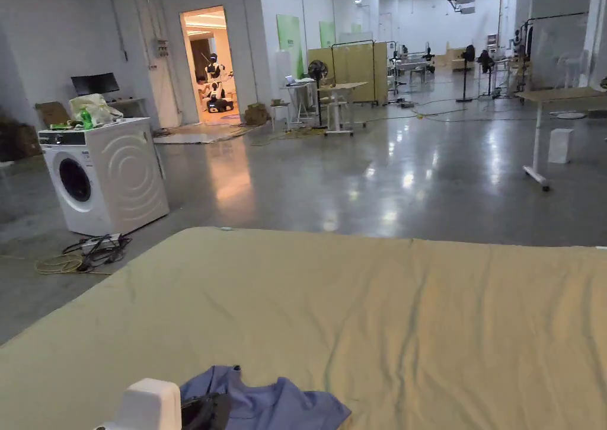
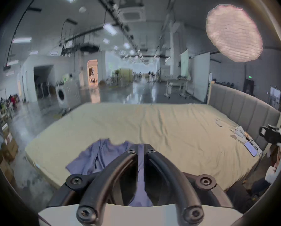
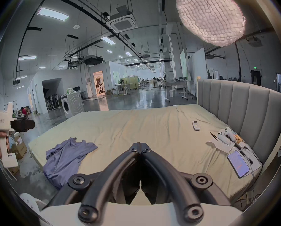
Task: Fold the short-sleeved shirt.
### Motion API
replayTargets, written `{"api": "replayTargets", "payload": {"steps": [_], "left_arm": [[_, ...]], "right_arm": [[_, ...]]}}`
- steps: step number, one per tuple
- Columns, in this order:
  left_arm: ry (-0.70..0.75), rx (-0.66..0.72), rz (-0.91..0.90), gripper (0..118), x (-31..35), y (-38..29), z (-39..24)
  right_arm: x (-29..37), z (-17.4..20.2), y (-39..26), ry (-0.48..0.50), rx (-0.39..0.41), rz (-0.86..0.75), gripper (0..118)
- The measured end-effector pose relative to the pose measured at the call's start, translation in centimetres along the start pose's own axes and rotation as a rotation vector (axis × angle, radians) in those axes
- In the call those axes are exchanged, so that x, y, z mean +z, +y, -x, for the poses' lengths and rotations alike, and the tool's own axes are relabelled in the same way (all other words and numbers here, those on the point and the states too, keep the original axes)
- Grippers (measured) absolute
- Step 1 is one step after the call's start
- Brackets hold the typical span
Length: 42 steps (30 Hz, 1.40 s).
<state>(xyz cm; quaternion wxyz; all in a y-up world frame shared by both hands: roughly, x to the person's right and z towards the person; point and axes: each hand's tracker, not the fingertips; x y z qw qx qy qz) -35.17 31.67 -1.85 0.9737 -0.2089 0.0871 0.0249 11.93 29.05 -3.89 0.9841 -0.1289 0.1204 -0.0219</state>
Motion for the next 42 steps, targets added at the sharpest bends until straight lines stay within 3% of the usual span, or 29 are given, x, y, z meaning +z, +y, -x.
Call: {"api": "replayTargets", "payload": {"steps": [4, 7, 9, 12, 18, 23, 26, 27, 29, 30, 33, 37, 42], "left_arm": [[0.008, 0.079, 0.12, 73, -7.0, -1.8, 3.7], [0.043, 0.052, 0.26, 76, -12.4, -3.2, 5.2], [0.055, 0.041, 0.269, 77, -15.2, -4.0, 5.2], [0.021, 0.087, 0.384, 88, -19.7, -4.9, 5.4], [0.014, 0.14, 0.499, 87, -26.8, -8.1, 5.6], [0.09, 0.159, 0.565, 81, -30.3, -10.6, 6.1], [0.109, 0.081, 0.563, 77, -30.4, -10.6, 5.3], [0.095, 0.081, 0.558, 70, -30.3, -10.6, 5.1], [0.056, 0.091, 0.536, 21, -29.9, -10.4, 5.0], [0.043, 0.105, 0.518, 3, -29.9, -10.3, 4.8], [0.083, 0.112, 0.53, 3, -30.5, -10.6, 4.8], [0.064, 0.381, 0.464, 3, -28.5, -8.9, 7.9], [0.078, 0.49, 0.274, 3, -24.3, -2.4, 11.4]], "right_arm": [[-1.6, -0.4, -2.3, -0.011, 0.006, 0.068, 1], [-2.2, -1.1, -3.6, -0.003, -0.024, 0.098, 1], [-2.7, -1.5, -4.3, -0.035, -0.001, 0.132, 1], [-3.8, -2.4, -5.2, -0.082, 0.013, 0.191, 1], [-4.0, -4.0, -6.5, -0.143, -0.013, 0.262, 1], [-3.6, -4.8, -7.6, -0.186, 0.027, 0.319, 1], [-3.3, -5.4, -8.7, -0.2, 0.008, 0.347, 1], [-3.4, -5.7, -9.1, -0.201, -0.016, 0.369, 1], [-3.3, -6.0, -9.8, -0.205, -0.063, 0.39, 1], [-3.1, -6.2, -9.9, -0.204, -0.083, 0.388, 1], [-2.5, -6.3, -9.8, -0.202, -0.1, 0.378, 1], [-0.9, -6.5, -8.7, -0.204, -0.058, 0.335, 1], [0.9, -7.6, -8.7, -0.186, -0.083, 0.314, 1]]}}
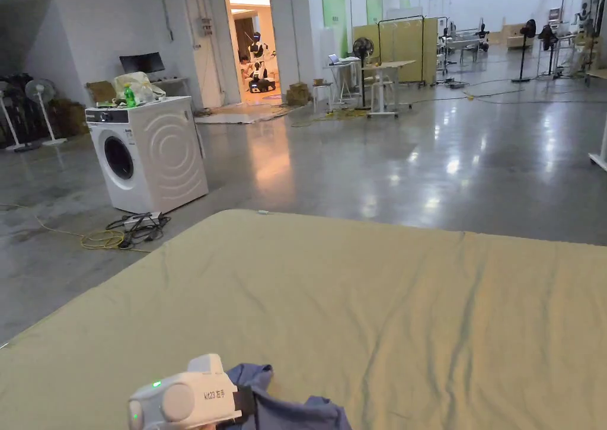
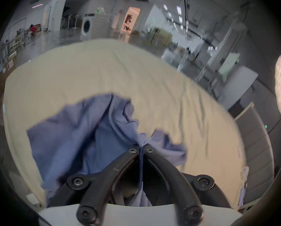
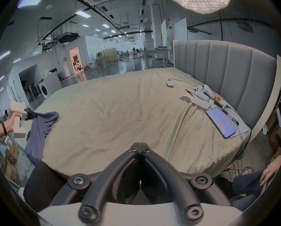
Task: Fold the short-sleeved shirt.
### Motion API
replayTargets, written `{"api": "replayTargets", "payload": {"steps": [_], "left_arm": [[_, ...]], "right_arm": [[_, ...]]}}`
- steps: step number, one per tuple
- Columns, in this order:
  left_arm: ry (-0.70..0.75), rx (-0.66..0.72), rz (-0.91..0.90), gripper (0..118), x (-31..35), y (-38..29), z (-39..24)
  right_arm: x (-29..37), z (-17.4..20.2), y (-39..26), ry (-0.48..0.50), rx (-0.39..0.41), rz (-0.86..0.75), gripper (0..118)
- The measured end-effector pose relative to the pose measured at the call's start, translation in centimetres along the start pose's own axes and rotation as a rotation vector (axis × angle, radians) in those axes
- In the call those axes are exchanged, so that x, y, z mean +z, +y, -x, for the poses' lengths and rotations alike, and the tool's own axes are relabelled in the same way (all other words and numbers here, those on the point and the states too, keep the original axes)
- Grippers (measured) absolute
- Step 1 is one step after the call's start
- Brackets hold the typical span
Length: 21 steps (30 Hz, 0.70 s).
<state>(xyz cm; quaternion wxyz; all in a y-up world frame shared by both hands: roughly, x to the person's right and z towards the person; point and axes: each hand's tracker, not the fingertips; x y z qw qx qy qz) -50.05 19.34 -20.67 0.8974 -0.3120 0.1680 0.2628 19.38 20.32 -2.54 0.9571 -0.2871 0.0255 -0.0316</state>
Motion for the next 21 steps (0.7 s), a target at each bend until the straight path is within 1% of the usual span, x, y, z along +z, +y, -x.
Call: {"api": "replayTargets", "payload": {"steps": [2, 5, 8, 10, 11, 13, 15, 19, 21], "left_arm": [[-0.016, -0.051, -0.064, 3, 2.6, 2.8, -1.0], [-0.008, -0.168, -0.146, 3, 5.5, 7.2, -4.1], [-0.05, -0.287, -0.216, 3, 8.3, 10.8, -8.1], [-0.094, -0.343, -0.228, 3, 8.8, 11.3, -12.0], [-0.123, -0.385, -0.233, 3, 8.7, 11.1, -14.1], [-0.183, -0.466, -0.21, 3, 7.8, 10.1, -17.9], [-0.245, -0.527, -0.158, 3, 5.8, 7.9, -22.5], [-0.389, -0.695, -0.048, 3, 1.9, 0.1, -31.7], [-0.494, -0.748, 0.019, 3, 0.5, -5.7, -36.2]], "right_arm": [[0.5, -0.4, -0.5, -0.002, -0.009, 0.006, 1], [1.8, -0.8, -1.2, -0.008, -0.01, 0.001, 1], [2.7, -1.3, -1.9, -0.025, -0.011, 0.002, 1], [3.1, -1.7, -2.2, -0.043, -0.035, -0.002, 1], [3.2, -2.1, -2.6, -0.053, -0.065, -0.008, 1], [3.5, -2.6, -2.7, -0.053, -0.106, -0.016, 1], [4.1, -2.9, -2.5, -0.066, -0.12, -0.025, 1], [5.4, -3.5, -2.2, -0.108, -0.089, -0.044, 1], [6.3, -4.3, -2.5, -0.144, -0.09, -0.049, 1]]}}
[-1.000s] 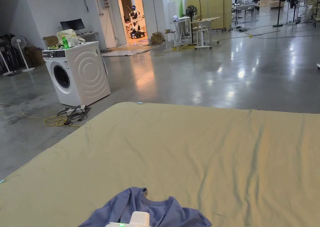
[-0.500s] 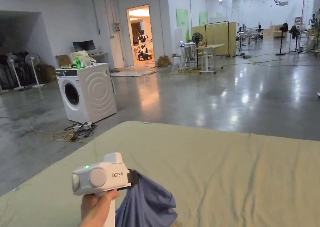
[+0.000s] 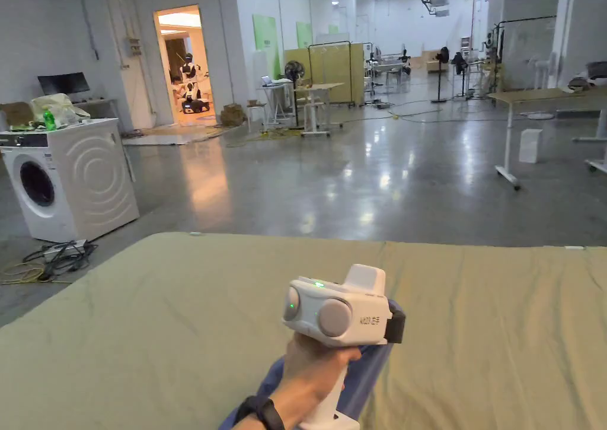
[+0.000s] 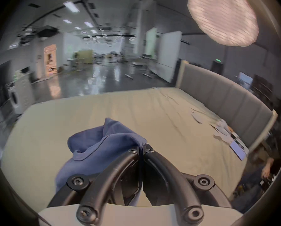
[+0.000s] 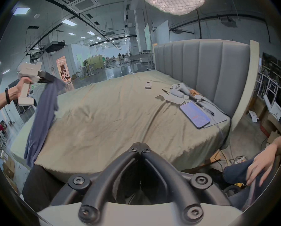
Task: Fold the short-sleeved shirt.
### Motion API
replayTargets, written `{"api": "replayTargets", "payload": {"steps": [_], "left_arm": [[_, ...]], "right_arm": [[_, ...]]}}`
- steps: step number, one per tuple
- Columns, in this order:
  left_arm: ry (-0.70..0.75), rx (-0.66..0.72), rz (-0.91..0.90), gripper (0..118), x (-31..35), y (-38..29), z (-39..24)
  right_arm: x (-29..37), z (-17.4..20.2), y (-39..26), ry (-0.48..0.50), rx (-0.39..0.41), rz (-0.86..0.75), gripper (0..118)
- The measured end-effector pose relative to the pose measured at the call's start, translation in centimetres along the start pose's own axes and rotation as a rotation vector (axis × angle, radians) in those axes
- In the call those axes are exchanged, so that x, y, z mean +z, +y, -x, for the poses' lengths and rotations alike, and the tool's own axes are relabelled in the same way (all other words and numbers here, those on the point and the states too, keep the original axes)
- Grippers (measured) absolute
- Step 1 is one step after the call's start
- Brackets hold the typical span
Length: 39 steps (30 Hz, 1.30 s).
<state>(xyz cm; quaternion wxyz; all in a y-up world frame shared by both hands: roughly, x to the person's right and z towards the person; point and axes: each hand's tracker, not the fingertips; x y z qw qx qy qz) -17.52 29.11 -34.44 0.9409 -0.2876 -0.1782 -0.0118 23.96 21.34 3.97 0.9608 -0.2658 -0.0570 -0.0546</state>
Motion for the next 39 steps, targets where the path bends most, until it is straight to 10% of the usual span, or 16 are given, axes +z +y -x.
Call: {"api": "replayTargets", "payload": {"steps": [9, 15, 17, 19, 20, 26, 35, 39], "left_arm": [[-0.622, -0.362, 0.238, 3, -4.5, -13.5, -25.3], [-0.581, -0.485, 0.243, 11, -4.1, -21.0, -29.5], [-0.623, -0.36, 0.226, 31, -4.0, -20.7, -27.9], [-0.536, -0.239, 0.235, 92, -3.1, -19.2, -25.8], [-0.524, -0.2, 0.198, 95, -2.1, -18.3, -24.2], [-0.398, -0.164, -0.03, 87, 9.4, -14.4, -13.8], [0.237, -0.181, -0.38, 83, 30.5, -14.6, -7.9], [0.327, -0.109, -0.446, 44, 34.8, -16.3, -8.0]], "right_arm": [[2.0, -4.4, -2.4, -0.172, -0.132, 0.08, 1], [2.5, -5.2, -2.8, -0.187, -0.151, 0.057, 1], [2.0, -4.9, -2.8, -0.17, -0.143, 0.062, 1], [1.3, -4.4, -2.9, -0.141, -0.131, 0.057, 1], [1.1, -3.9, -2.7, -0.115, -0.122, 0.051, 1], [-2.1, 1.1, 0.8, 0.081, -0.1, -0.034, 1], [-1.6, 10.7, 9.2, 0.37, 0.038, -0.264, 1], [0.0, 12.8, 10.7, 0.431, 0.094, -0.304, 1]]}}
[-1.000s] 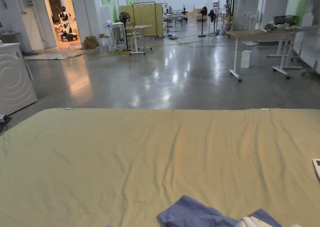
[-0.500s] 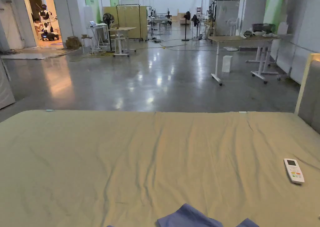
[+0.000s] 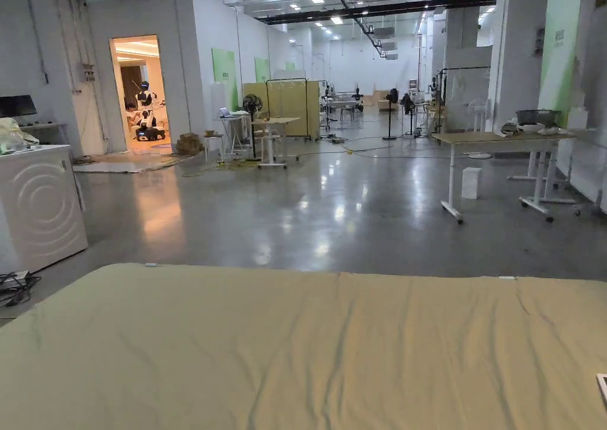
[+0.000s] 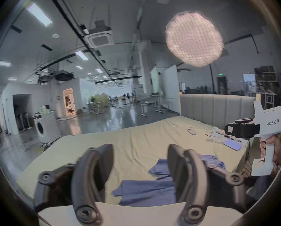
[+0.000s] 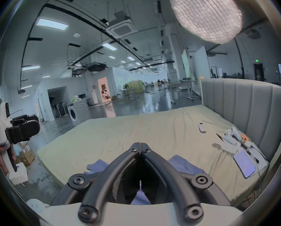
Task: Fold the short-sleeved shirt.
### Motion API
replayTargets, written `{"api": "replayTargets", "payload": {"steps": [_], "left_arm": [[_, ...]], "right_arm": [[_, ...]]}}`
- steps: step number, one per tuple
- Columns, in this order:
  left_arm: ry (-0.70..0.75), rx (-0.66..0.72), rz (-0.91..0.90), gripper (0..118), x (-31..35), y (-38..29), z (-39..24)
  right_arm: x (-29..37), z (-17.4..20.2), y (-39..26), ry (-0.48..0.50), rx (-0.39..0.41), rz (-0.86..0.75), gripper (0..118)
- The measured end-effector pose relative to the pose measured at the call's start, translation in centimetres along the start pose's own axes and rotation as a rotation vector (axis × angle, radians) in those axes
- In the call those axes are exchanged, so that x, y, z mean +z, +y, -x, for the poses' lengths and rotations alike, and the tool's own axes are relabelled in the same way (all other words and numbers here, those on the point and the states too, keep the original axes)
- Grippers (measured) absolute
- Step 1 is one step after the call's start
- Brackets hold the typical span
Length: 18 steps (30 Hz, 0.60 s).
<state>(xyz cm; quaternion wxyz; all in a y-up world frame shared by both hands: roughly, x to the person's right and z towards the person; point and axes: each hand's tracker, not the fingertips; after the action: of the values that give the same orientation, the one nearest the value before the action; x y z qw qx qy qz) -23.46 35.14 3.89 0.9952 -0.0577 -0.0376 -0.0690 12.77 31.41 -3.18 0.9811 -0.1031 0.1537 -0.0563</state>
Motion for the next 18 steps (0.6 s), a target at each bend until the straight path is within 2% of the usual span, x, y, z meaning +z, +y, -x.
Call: {"api": "replayTargets", "payload": {"steps": [1, 2, 4, 6, 8, 10, 14, 18], "left_arm": [[0.002, 0.008, 0.01, 18, 0.9, -0.1, 0.2], [0.022, 0.036, 0.01, 7, 1.4, -0.3, 0.2], [0.058, 0.076, 0.017, 2, 2.6, -0.8, 0.4], [0.059, 0.05, 0.047, 1, 3.2, -1.0, 0.6], [0.099, 0.028, 0.044, 1, 3.9, -1.5, 0.3], [0.087, 0.1, 0.091, 0, 4.1, -1.8, 0.8], [0.045, 0.245, 0.089, 0, 4.1, -2.4, 1.7], [0.066, 0.233, 0.114, 0, 3.7, -2.7, 1.9]], "right_arm": [[0.1, 0.3, 0.4, 0.006, 0.001, -0.008, 1], [0.2, 0.5, 0.7, 0.025, -0.003, -0.012, 1], [0.6, 1.0, 1.3, 0.048, -0.001, -0.018, 1], [1.1, 1.5, 1.3, 0.047, 0.028, -0.024, 1], [1.5, 1.8, 1.1, 0.024, 0.065, -0.012, 1], [2.1, 2.1, 0.9, -0.016, 0.092, 0.029, 1], [2.8, 1.9, 0.3, -0.011, 0.081, 0.027, 1], [2.8, 1.2, -0.2, -0.034, 0.07, 0.052, 1]]}}
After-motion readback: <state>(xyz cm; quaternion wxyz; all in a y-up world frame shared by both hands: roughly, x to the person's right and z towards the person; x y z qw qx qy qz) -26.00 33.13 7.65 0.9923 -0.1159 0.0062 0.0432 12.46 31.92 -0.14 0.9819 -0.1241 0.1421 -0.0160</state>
